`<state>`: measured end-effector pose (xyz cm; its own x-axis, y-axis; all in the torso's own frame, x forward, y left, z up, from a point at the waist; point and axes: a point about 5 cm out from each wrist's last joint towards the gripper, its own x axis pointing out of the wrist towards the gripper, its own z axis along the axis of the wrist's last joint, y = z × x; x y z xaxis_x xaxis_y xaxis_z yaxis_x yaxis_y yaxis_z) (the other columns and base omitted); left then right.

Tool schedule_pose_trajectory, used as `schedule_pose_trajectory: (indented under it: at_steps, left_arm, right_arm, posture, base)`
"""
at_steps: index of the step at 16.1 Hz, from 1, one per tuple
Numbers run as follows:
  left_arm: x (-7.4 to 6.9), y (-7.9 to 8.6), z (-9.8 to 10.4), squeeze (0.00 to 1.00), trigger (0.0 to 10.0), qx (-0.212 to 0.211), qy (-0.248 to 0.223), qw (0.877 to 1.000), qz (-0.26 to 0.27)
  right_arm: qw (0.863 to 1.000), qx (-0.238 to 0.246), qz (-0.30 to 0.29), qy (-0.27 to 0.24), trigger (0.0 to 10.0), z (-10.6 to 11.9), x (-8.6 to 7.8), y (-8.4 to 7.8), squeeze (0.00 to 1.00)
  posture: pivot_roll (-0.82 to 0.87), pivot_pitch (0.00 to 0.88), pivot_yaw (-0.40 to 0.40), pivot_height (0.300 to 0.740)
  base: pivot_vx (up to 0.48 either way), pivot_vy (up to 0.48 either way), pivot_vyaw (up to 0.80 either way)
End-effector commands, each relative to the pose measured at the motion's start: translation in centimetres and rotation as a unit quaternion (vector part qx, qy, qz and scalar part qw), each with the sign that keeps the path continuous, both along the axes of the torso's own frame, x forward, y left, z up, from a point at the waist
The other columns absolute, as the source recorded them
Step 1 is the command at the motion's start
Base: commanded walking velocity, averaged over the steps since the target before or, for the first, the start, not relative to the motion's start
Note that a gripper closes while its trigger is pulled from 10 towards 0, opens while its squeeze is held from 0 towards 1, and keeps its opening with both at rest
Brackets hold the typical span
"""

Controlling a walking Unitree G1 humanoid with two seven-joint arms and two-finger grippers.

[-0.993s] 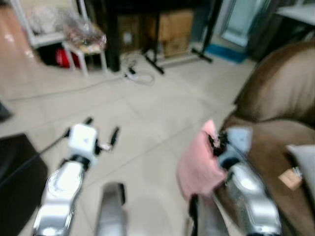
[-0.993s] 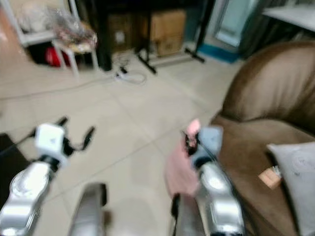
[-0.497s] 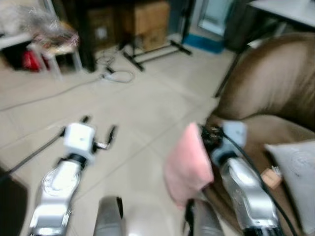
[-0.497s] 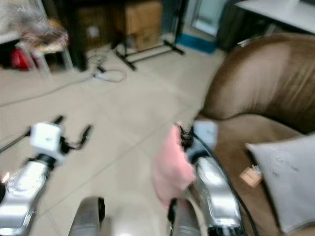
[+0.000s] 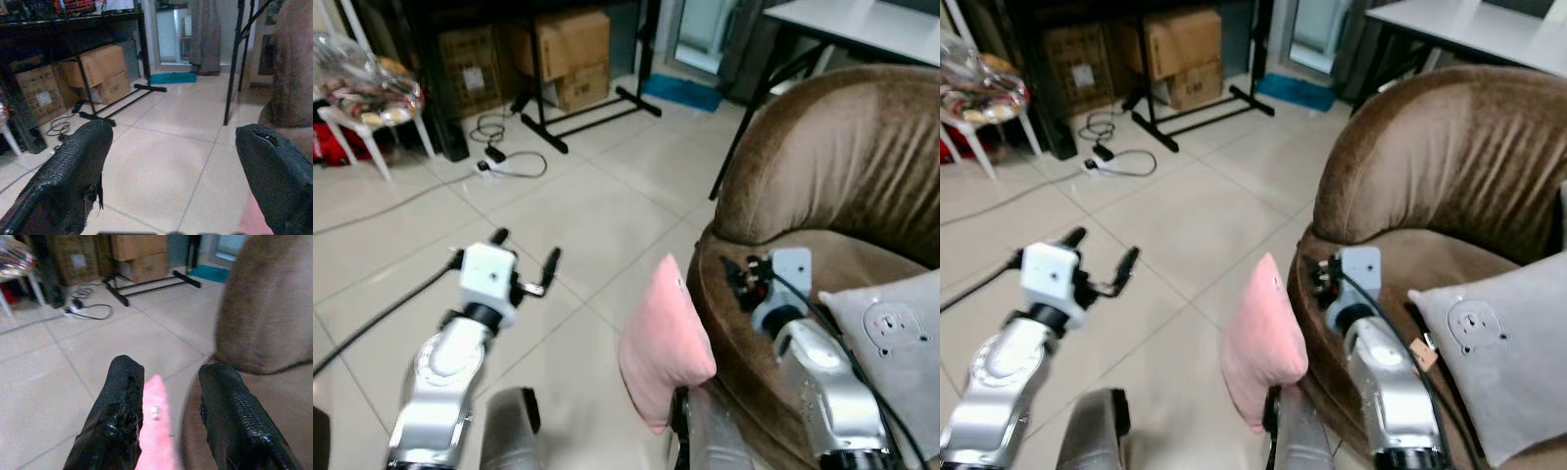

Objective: Move the pillow to the sofa from floor

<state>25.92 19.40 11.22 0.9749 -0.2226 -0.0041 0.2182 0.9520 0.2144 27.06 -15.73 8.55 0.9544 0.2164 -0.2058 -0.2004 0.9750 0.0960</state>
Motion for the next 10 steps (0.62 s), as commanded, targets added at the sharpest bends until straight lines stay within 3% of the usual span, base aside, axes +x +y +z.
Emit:
schedule_pose_trajectory:
  at_steps: [1,5,10]
  left_arm:
    - [-0.2,-0.1,-0.1,0.15,10.0,0.000,0.009,1.000,-0.010]
    - [0.2,-0.1,-0.7,0.16,10.0,0.026,0.027,0.999,-0.036]
    - [0.0,-0.5,-1.1,0.16,10.0,0.034,0.044,0.996,-0.072]
  right_arm:
    - [1.000,0.004,0.018,0.003,10.0,0.0,0.2,0.4,0.00]
    - [0.999,-0.003,0.038,0.016,10.0,-0.4,0.8,0.2,0.00]
    - [0.996,-0.020,0.075,0.049,10.0,-2.0,2.7,1.2,0.00]
  posture:
    - [0.00,0.000,-0.073,0.510]
    - [0.00,0.000,-0.068,0.465]
    - [0.00,0.000,-0.059,0.415]
  base:
    - [0.000,0.000,0.00]
    - [0.000,0.000,0.00]
    - [0.000,0.000,0.00]
